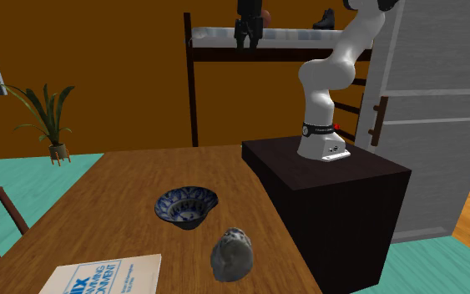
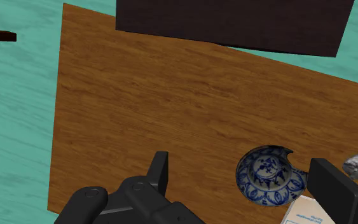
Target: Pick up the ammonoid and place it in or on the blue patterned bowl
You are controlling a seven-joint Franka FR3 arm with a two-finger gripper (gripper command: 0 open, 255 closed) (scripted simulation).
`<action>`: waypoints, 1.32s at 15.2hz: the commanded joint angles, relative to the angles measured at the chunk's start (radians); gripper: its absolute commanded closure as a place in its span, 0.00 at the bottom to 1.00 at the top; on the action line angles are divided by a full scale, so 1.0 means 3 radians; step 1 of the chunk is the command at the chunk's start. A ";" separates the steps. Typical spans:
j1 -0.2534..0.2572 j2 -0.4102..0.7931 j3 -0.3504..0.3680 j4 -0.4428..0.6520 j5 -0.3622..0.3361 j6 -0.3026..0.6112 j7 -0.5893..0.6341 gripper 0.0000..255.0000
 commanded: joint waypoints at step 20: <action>0.0308 0.1964 0.0585 0.0228 0.0413 0.1422 0.0574 0.00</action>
